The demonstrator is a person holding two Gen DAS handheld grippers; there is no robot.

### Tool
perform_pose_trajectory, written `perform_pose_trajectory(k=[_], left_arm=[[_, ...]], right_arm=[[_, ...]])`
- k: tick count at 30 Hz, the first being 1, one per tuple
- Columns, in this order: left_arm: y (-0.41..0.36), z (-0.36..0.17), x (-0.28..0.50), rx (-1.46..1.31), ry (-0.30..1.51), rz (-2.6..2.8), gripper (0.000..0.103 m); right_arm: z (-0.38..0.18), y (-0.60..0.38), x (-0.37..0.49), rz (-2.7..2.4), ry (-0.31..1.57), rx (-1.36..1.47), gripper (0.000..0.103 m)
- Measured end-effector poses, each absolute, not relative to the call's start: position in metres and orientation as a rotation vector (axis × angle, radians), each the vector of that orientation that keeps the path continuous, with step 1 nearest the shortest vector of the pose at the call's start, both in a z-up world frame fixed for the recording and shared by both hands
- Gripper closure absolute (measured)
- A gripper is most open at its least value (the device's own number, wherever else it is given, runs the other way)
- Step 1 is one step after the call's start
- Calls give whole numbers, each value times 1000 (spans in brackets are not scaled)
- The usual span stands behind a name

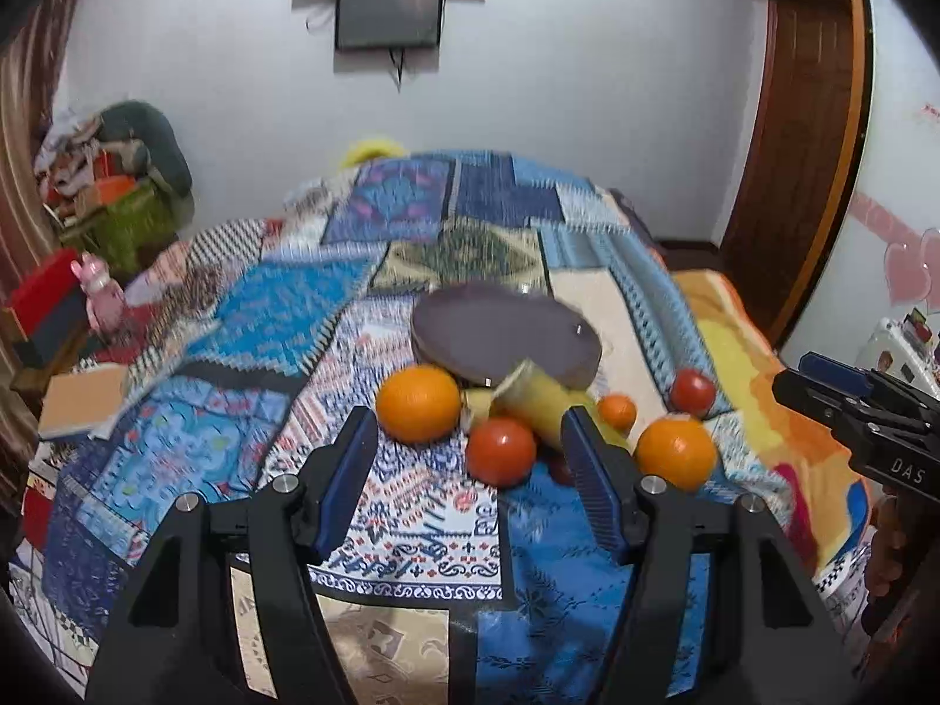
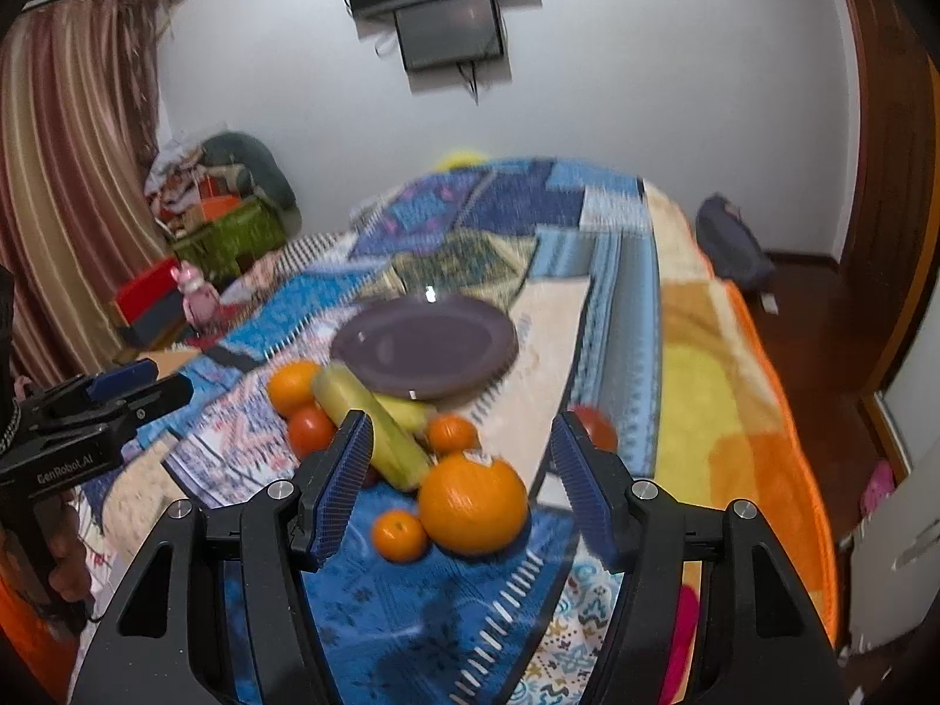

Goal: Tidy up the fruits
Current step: 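Move right tool to the large orange while left tool approaches a red tomato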

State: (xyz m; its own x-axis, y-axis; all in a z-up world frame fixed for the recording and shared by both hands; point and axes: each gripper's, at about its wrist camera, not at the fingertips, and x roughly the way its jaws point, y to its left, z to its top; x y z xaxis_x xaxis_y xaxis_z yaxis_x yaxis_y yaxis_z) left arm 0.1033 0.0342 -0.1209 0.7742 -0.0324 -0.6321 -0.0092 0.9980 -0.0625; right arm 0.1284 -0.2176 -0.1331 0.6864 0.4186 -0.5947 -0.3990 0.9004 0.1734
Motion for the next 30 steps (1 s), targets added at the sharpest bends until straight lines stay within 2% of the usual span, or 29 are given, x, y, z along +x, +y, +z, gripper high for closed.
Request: perform_pose_trajectory(k=[10, 18, 30], left_arm=[[34, -167, 137, -95, 836, -55, 38], [28, -189, 160, -98, 895, -85, 38], [24, -212, 185, -109, 947, -104, 38]], right_arm=[[-182, -217, 149, 463, 840, 21, 43], [-197, -211, 160, 488, 901, 35, 43], [-211, -200, 174, 528, 945, 43, 34]])
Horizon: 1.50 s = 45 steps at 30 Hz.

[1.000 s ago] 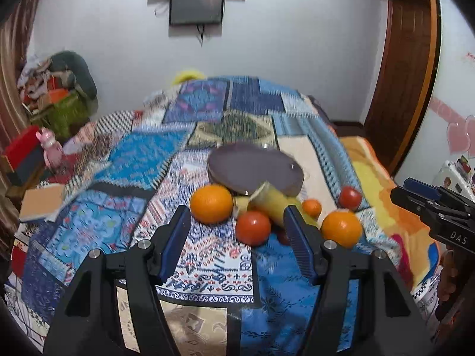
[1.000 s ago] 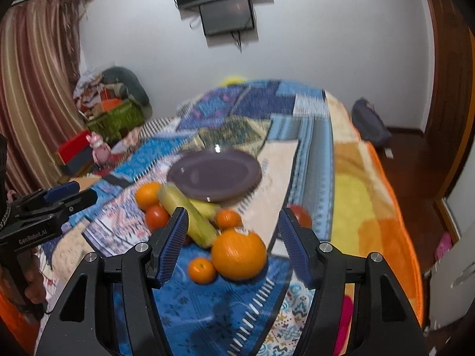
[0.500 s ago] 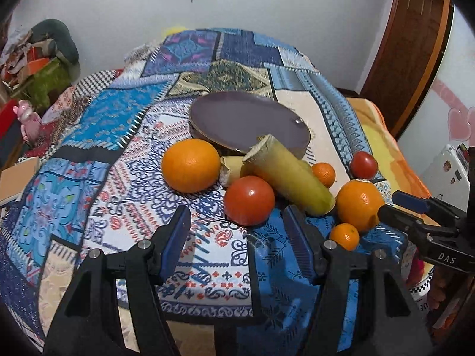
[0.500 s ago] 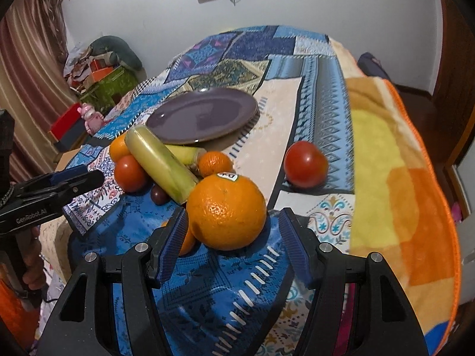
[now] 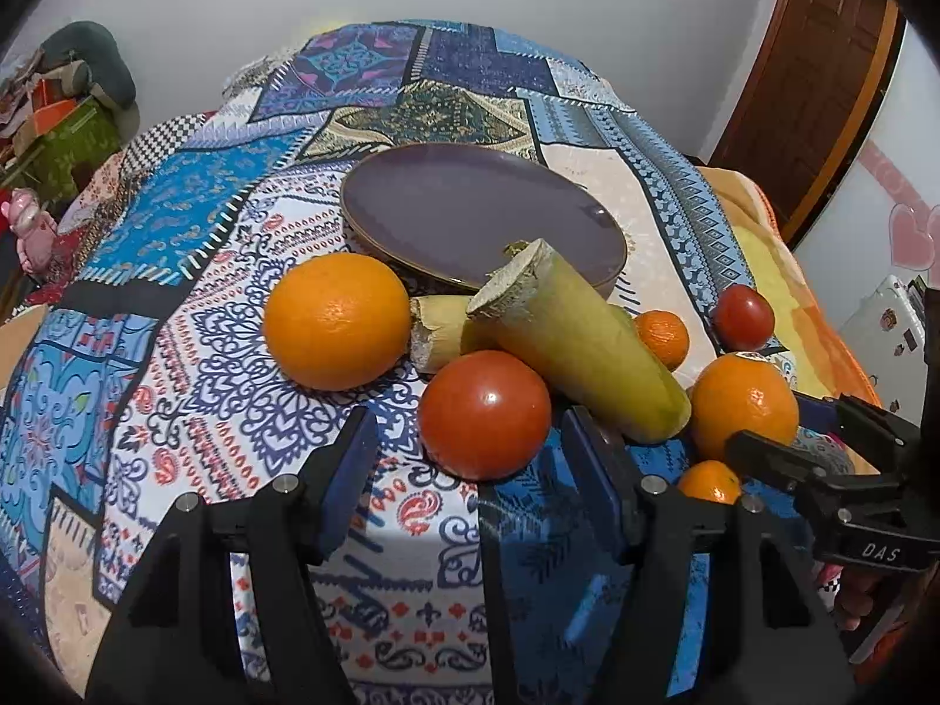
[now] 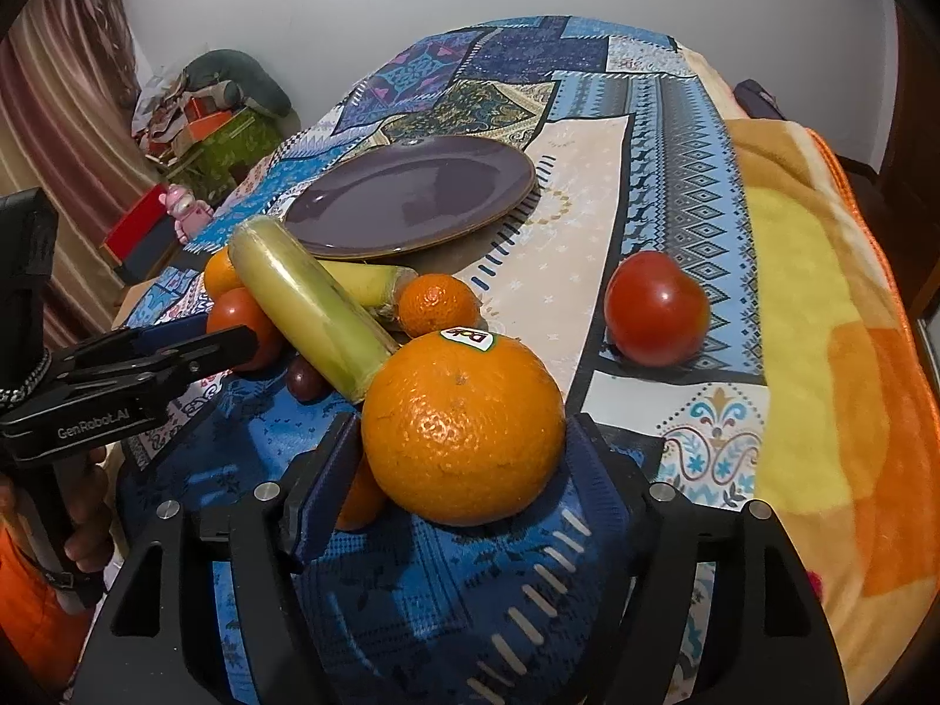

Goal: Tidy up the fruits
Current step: 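Move right tool to the large orange while left tool approaches a red tomato, then close right tool on the large orange while left tool grasps the red tomato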

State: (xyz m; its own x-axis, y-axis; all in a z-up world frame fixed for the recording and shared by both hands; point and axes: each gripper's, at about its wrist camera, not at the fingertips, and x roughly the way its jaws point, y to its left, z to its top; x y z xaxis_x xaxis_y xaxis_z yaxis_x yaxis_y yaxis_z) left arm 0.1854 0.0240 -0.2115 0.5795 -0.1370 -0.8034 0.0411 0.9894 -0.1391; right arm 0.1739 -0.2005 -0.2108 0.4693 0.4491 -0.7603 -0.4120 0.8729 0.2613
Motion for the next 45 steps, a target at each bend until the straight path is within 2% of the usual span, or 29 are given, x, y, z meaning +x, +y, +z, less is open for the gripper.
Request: perform_pose_trajectory(k=[2, 6, 22, 45], left_arm=[[24, -216, 190, -117, 958, -103, 39], [26, -223, 195, -156, 985, -133, 54], [30, -199, 172, -128, 939, -107, 54], [30, -120, 179, -84, 754, -97, 54]], right_arm=[[-212, -200, 175, 532, 947, 49, 33], [-213, -201, 177, 539, 946, 52, 34], [-203, -203, 176, 506, 933, 20, 36], [-126, -196, 197, 505, 690, 39, 37]])
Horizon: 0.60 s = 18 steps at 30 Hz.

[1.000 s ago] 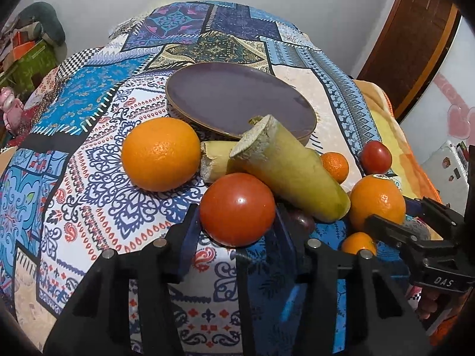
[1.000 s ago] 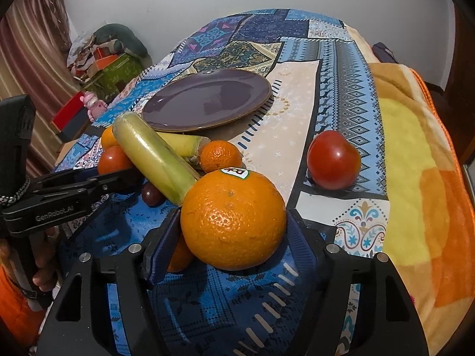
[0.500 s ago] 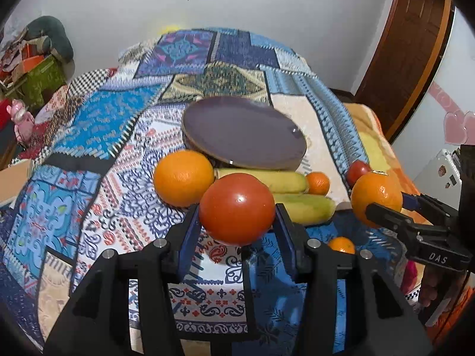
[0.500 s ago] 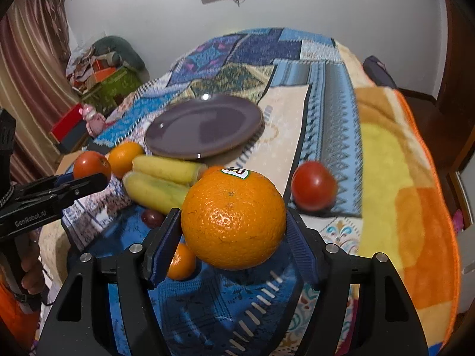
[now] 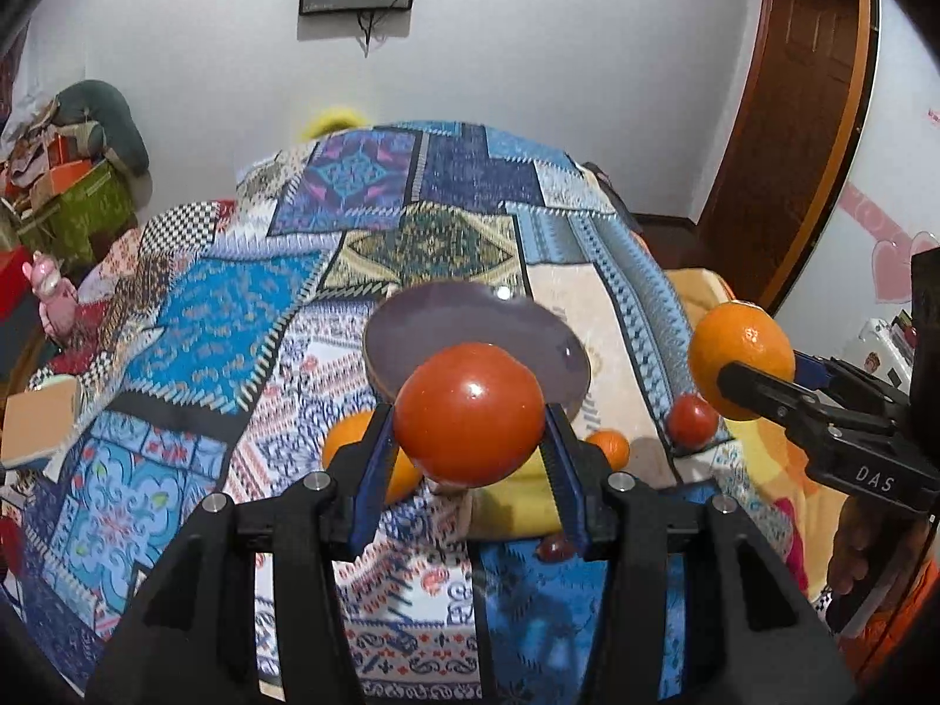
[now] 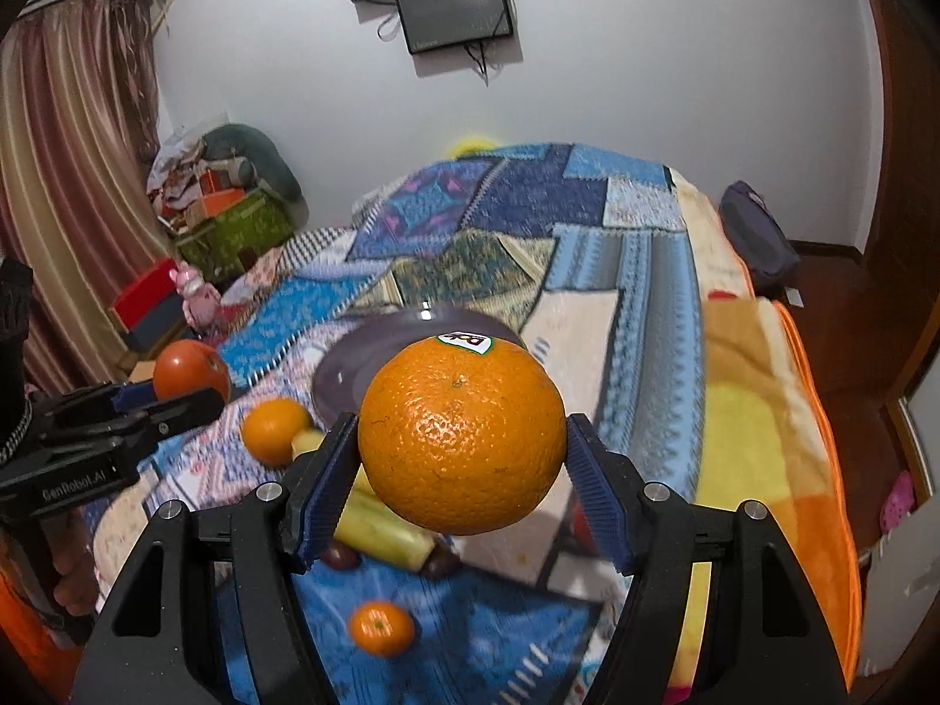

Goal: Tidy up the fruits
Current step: 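Close right tool on the large orange while left tool grasps the red tomato, then lower the orange onto the purple plate with right tool while left tool places the tomato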

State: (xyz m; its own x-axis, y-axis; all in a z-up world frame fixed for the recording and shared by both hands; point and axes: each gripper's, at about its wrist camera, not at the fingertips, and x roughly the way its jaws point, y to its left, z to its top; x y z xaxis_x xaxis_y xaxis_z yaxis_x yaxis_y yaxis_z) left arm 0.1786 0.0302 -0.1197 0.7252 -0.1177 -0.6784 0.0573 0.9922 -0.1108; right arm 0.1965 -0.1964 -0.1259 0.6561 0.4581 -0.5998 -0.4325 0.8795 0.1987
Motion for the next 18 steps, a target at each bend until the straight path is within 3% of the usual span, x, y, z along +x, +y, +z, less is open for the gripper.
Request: perform_pose_trajectory(k=[18], left_arm=[[42, -120, 245, -88, 744, -66, 54]], right_arm=[[-132, -151, 249, 543, 668, 31, 37]])
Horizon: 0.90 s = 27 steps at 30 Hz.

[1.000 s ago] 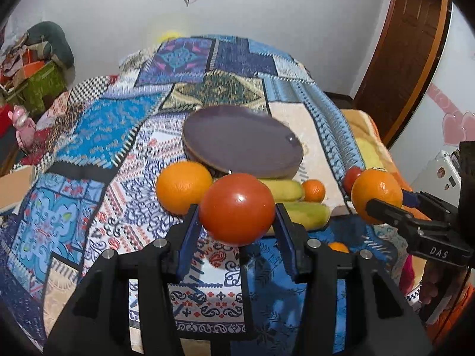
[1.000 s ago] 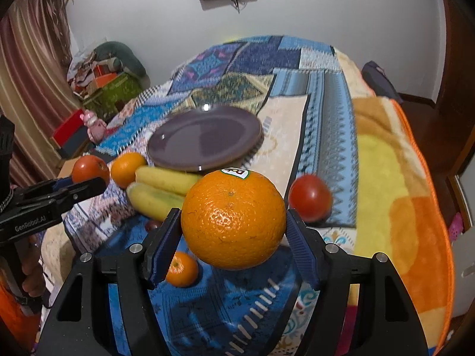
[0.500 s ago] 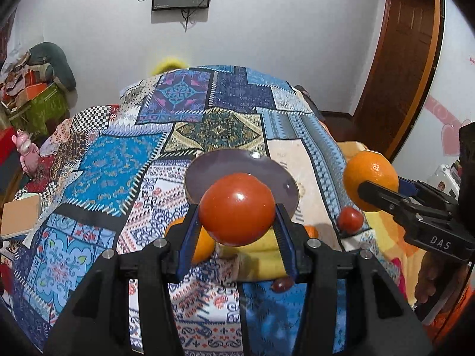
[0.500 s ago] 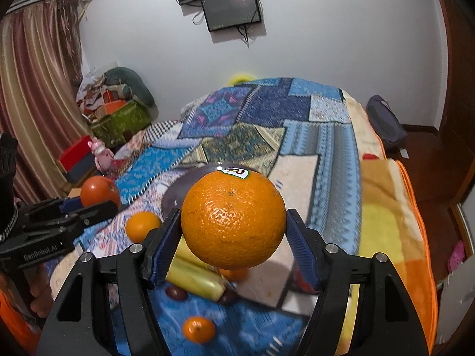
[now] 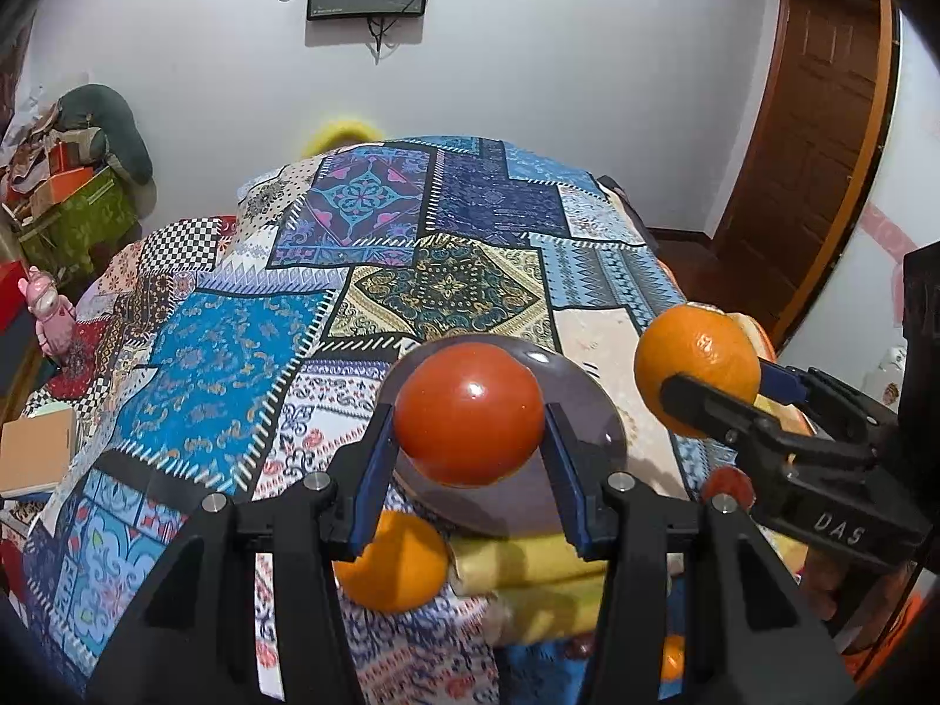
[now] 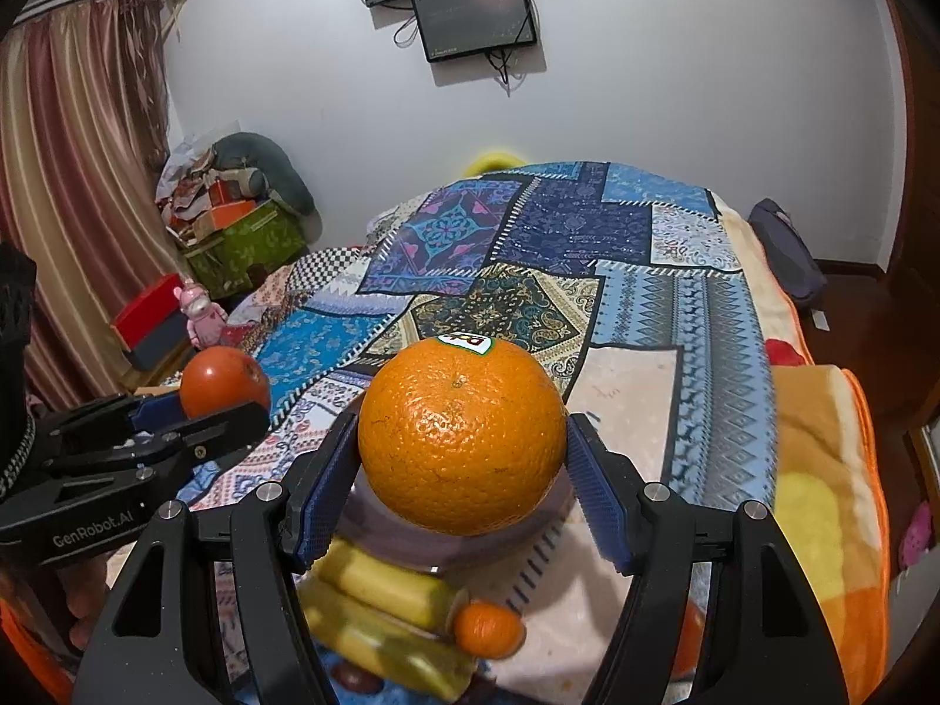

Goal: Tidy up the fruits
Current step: 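Lower the orange onto the purple plate with right tool while left tool places the tomato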

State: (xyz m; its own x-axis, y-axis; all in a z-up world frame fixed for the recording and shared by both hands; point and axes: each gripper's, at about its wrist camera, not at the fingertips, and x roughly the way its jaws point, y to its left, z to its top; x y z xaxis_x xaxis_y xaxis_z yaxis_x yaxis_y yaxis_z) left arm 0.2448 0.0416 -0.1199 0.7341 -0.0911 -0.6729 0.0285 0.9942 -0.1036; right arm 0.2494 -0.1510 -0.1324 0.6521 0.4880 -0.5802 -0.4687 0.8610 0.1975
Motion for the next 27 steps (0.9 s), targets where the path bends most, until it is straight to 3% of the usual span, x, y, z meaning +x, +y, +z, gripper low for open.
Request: perform_pose_trajectory(k=[27], left_arm=[[55, -190, 352, -71, 991, -85, 54]], right_arm=[[-194, -115, 333, 575, 890, -147, 37]])
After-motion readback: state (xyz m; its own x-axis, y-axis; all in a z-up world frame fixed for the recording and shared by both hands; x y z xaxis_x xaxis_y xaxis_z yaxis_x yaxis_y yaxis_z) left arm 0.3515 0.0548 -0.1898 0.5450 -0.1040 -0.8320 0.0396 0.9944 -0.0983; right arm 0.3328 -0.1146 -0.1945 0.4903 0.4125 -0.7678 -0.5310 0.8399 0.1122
